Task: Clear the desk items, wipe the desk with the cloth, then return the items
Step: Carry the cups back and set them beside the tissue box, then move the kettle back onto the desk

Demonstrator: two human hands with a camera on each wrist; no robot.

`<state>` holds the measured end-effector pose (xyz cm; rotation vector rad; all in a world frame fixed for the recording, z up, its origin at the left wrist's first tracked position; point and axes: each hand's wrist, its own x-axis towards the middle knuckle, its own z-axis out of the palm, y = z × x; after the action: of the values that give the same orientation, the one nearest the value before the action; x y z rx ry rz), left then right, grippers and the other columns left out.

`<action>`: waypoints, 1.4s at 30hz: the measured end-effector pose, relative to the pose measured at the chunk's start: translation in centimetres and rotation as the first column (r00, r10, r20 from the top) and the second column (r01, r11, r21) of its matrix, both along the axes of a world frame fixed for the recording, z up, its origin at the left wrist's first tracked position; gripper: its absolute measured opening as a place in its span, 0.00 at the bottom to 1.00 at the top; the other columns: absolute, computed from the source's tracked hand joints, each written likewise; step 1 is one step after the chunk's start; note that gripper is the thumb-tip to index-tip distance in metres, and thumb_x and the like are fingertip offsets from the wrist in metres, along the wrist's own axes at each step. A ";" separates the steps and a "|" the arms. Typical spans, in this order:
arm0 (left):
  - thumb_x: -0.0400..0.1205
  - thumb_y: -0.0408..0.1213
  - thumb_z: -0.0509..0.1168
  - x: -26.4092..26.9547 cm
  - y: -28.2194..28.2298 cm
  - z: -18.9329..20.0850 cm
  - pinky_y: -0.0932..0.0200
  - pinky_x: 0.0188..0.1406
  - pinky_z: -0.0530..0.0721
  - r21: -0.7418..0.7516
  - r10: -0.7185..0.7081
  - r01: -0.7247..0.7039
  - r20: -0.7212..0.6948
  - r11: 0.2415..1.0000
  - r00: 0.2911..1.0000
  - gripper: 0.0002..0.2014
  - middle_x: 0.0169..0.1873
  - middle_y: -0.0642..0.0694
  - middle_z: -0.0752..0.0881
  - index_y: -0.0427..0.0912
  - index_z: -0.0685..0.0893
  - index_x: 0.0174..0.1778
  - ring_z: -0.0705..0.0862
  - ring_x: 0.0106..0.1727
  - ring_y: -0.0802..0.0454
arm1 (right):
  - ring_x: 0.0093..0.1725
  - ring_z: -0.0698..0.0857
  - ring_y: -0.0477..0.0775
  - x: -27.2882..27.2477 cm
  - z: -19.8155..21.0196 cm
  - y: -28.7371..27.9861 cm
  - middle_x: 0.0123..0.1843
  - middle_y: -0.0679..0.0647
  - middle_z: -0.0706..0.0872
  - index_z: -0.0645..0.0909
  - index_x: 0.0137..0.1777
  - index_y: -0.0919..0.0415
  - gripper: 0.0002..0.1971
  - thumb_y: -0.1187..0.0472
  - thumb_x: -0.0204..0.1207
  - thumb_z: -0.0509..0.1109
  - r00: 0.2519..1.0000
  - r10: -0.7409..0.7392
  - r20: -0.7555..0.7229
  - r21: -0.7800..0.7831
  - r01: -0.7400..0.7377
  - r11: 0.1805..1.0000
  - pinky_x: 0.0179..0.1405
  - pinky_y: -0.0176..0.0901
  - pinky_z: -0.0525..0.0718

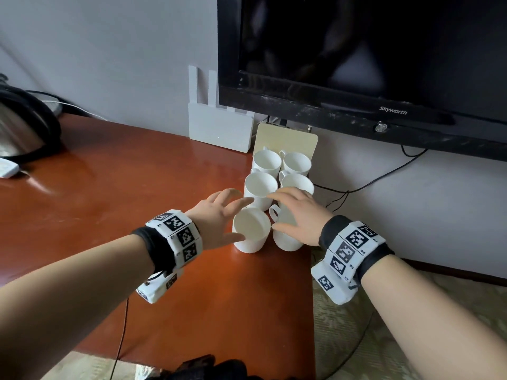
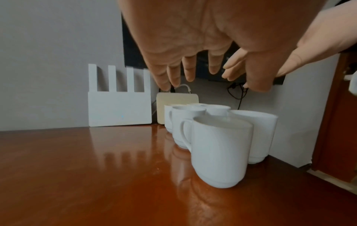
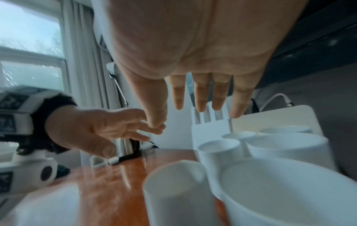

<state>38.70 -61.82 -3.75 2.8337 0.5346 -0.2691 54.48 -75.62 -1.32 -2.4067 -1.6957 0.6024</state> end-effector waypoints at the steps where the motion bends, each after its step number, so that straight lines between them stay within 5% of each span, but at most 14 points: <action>1: 0.80 0.55 0.61 -1.1 0.4 0.5 0.52 0.77 0.65 0.002 -0.014 0.014 0.036 1.000 0.999 0.39 0.80 0.49 0.50 0.57 0.45 0.82 0.55 0.81 0.47 | 0.78 0.60 0.53 -0.7 0.4 0.4 0.79 0.48 0.62 0.61 0.79 0.49 0.30 0.53 0.78 0.66 1.000 0.013 -0.011 0.036 -0.012 0.999 0.76 0.46 0.62; 7: 0.80 0.54 0.63 -8.7 3.7 2.5 0.54 0.79 0.64 -0.027 -0.029 0.034 0.172 0.999 0.985 0.39 0.81 0.53 0.48 0.63 0.45 0.81 0.55 0.81 0.51 | 0.77 0.61 0.43 -6.4 3.0 4.0 0.78 0.41 0.63 0.67 0.75 0.43 0.23 0.53 0.80 0.64 0.987 0.161 -0.029 0.137 -0.156 0.978 0.73 0.35 0.58; 13: 0.70 0.66 0.45 -17.7 9.5 3.3 0.52 0.79 0.65 -0.007 -0.045 0.047 0.193 0.999 0.980 0.34 0.80 0.53 0.56 0.70 0.41 0.73 0.57 0.81 0.51 | 0.78 0.61 0.42 -14.0 4.9 11.2 0.78 0.40 0.64 0.71 0.72 0.43 0.20 0.51 0.81 0.62 0.958 0.278 0.067 0.124 -0.284 0.951 0.76 0.40 0.64; 18: 0.80 0.52 0.62 -26.6 16.6 3.7 0.54 0.81 0.60 0.001 -0.043 0.043 0.190 0.999 0.981 0.37 0.80 0.54 0.58 0.67 0.45 0.78 0.54 0.82 0.53 | 0.76 0.63 0.41 -21.2 5.0 18.3 0.75 0.39 0.68 0.74 0.69 0.43 0.17 0.51 0.81 0.61 0.944 0.318 0.087 0.095 -0.326 0.941 0.72 0.36 0.65; 22: 0.80 0.50 0.64 -33.6 23.1 4.0 0.52 0.81 0.60 0.017 0.012 -0.015 0.167 1.000 0.986 0.41 0.81 0.53 0.54 0.72 0.39 0.76 0.53 0.83 0.52 | 0.77 0.63 0.44 -26.2 4.6 24.0 0.78 0.41 0.64 0.72 0.72 0.43 0.19 0.51 0.81 0.62 0.952 0.293 0.083 0.063 -0.299 0.952 0.73 0.40 0.68; 25: 0.80 0.50 0.65 -37.4 26.9 4.4 0.52 0.80 0.62 0.025 0.075 -0.079 0.146 0.997 0.986 0.41 0.81 0.52 0.53 0.63 0.38 0.75 0.55 0.82 0.52 | 0.78 0.63 0.47 -29.2 4.8 27.4 0.79 0.42 0.61 0.68 0.74 0.44 0.21 0.51 0.81 0.62 0.963 0.254 0.085 0.073 -0.261 0.963 0.75 0.44 0.68; 30: 0.78 0.46 0.69 -41.0 31.4 4.6 0.56 0.78 0.62 -0.016 0.215 -0.216 0.187 0.976 0.959 0.42 0.80 0.47 0.57 0.57 0.47 0.81 0.61 0.80 0.49 | 0.77 0.65 0.48 -31.7 5.2 31.1 0.80 0.43 0.58 0.66 0.75 0.43 0.23 0.51 0.80 0.63 0.969 0.242 0.055 0.049 -0.245 0.968 0.75 0.45 0.70; 34: 0.75 0.46 0.73 -42.7 34.0 4.8 0.50 0.78 0.65 -0.057 0.319 -0.315 0.242 0.947 0.916 0.44 0.78 0.44 0.60 0.64 0.48 0.77 0.64 0.78 0.46 | 0.77 0.65 0.50 -31.5 5.8 33.3 0.81 0.46 0.57 0.64 0.77 0.45 0.25 0.51 0.80 0.63 0.972 0.222 0.079 0.029 -0.225 0.974 0.75 0.46 0.70; 38: 0.74 0.43 0.74 -42.8 36.4 5.5 0.55 0.76 0.65 -0.113 0.427 -0.412 0.229 0.904 0.875 0.46 0.79 0.45 0.58 0.52 0.51 0.81 0.64 0.78 0.47 | 0.78 0.65 0.51 -30.9 6.2 35.5 0.81 0.47 0.56 0.61 0.78 0.45 0.28 0.52 0.80 0.64 0.976 0.207 0.062 0.030 -0.209 0.977 0.76 0.47 0.68; 42: 0.75 0.42 0.73 -41.9 40.3 5.9 0.56 0.75 0.65 -0.126 0.476 -0.460 0.192 0.879 0.858 0.47 0.80 0.45 0.55 0.52 0.48 0.82 0.63 0.79 0.47 | 0.77 0.67 0.53 -30.4 6.3 39.1 0.81 0.50 0.57 0.58 0.80 0.46 0.31 0.53 0.79 0.66 0.988 0.152 0.034 0.037 -0.153 0.987 0.76 0.48 0.68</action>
<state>-3.16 -21.57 2.11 2.5091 1.1070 0.1118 24.04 -36.51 4.95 -2.2857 -1.8991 0.5481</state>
